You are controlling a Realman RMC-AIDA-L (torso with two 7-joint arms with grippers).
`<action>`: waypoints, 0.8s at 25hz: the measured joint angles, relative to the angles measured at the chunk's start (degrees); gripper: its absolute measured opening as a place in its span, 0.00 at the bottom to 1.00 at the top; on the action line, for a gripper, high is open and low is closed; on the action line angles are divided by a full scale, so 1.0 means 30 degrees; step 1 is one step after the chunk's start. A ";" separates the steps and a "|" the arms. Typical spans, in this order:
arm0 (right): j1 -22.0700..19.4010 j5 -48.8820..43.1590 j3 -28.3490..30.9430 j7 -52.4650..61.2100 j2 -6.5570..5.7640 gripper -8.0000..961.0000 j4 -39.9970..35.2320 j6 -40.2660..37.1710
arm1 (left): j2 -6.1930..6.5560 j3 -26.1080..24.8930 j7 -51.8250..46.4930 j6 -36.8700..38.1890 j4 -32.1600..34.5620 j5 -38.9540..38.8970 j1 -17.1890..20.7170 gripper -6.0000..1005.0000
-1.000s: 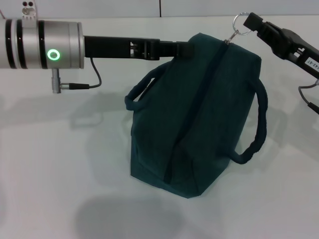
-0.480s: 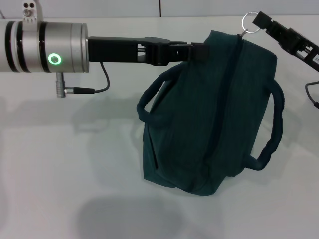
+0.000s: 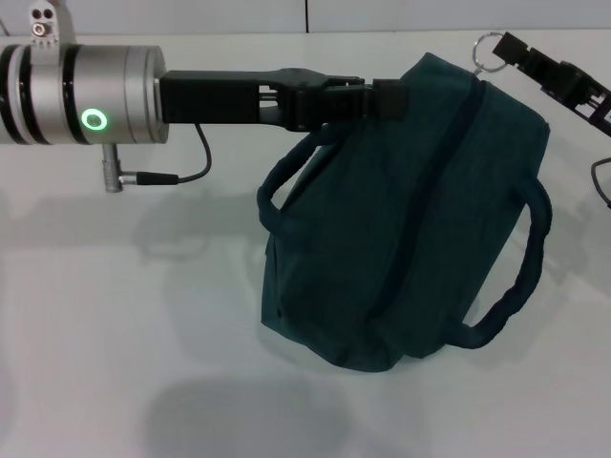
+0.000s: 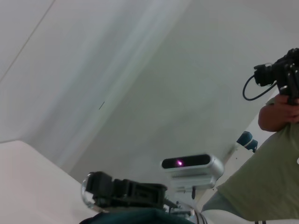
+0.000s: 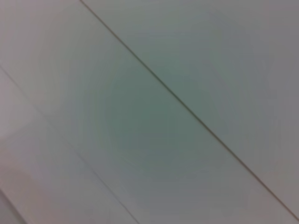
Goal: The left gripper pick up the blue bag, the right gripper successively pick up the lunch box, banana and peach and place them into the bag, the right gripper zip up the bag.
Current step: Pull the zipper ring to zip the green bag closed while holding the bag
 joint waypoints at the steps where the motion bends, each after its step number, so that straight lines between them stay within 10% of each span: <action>1: 0.0001 -0.0011 0.0000 0.0025 -0.0003 0.13 0.0052 0.0096 | 0.0015 -0.0003 0.0001 0.0015 0.0028 -0.0026 0.0011 0.16; 16: 0.0230 -0.0404 -0.0146 -0.0715 0.0184 0.14 -0.0011 -0.0420 | 0.0233 -0.0443 0.0006 -0.1029 -0.0091 -0.0540 0.0580 0.15; 20: 0.0211 -0.0413 -0.0049 -0.0706 0.0228 0.28 0.0076 -0.0244 | 0.0298 -0.0814 0.0021 -0.1626 -0.0099 -0.0571 0.0778 0.15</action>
